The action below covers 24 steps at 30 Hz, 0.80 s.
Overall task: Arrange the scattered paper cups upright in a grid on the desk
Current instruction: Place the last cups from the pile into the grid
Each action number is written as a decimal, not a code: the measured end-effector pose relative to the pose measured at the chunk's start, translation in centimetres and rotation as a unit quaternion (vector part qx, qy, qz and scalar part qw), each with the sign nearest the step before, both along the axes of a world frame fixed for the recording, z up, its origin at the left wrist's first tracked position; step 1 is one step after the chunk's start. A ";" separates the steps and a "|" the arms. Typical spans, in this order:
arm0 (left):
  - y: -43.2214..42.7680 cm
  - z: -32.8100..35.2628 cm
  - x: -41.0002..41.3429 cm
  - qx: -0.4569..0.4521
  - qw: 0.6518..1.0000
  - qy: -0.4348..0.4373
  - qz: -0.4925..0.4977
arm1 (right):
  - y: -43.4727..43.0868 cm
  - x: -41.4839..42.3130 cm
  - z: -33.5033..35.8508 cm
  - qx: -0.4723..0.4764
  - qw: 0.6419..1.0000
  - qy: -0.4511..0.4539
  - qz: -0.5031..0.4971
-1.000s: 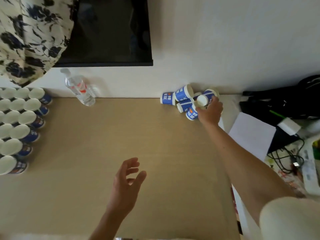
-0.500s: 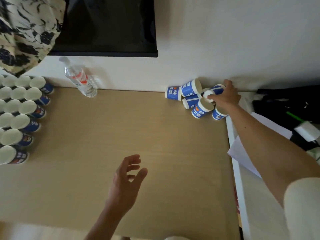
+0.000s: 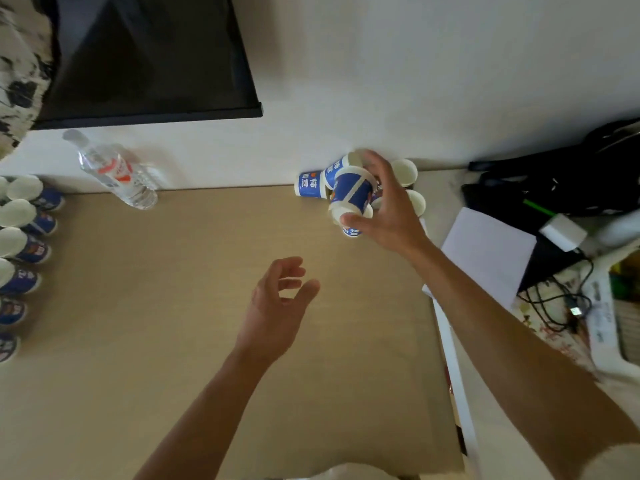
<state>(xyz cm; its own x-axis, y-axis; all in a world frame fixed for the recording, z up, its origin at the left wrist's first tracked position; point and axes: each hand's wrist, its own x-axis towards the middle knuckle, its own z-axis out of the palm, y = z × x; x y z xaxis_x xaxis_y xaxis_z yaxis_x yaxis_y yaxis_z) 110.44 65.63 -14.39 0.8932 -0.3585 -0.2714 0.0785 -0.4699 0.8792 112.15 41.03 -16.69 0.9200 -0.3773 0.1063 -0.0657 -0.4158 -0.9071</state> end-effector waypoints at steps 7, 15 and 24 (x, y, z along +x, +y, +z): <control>-2.5 2.4 2.6 -0.035 0.997 0.054 0.029 | 5.4 -3.1 1.9 -0.052 0.991 -0.045 0.112; -1.4 2.1 3.1 -0.019 0.997 0.072 0.033 | 6.8 -3.7 1.8 -0.053 0.977 -0.022 0.204; 1.2 0.8 2.6 -0.049 0.992 0.078 0.087 | 0.3 2.1 -8.0 -0.110 0.980 0.110 -0.123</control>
